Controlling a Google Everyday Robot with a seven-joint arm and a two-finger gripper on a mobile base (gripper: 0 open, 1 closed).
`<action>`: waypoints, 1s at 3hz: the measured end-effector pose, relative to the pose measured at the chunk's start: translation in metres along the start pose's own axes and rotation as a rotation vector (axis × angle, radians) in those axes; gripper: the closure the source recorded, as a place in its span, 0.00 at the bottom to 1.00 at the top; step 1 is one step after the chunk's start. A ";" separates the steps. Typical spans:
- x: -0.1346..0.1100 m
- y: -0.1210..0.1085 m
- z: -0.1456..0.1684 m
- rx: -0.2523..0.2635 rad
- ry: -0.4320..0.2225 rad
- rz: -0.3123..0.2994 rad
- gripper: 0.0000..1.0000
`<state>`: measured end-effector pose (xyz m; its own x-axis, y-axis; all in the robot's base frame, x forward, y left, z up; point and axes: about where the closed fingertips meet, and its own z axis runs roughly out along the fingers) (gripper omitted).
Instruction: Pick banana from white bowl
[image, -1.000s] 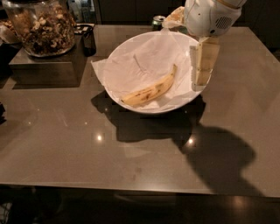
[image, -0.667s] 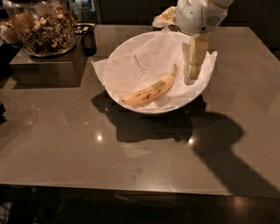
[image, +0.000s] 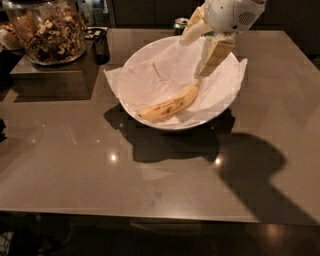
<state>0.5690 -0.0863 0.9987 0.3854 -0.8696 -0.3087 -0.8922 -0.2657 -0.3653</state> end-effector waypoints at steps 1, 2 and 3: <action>-0.001 0.001 0.009 -0.010 0.003 -0.009 0.45; 0.003 0.000 0.037 -0.064 -0.048 -0.023 0.48; 0.014 -0.001 0.069 -0.112 -0.110 -0.013 0.47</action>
Offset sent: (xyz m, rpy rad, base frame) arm 0.0206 0.0162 -0.0717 0.0277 0.1625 0.1213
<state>0.5917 -0.0698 0.9336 0.4147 -0.8167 -0.4012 -0.9054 -0.3263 -0.2717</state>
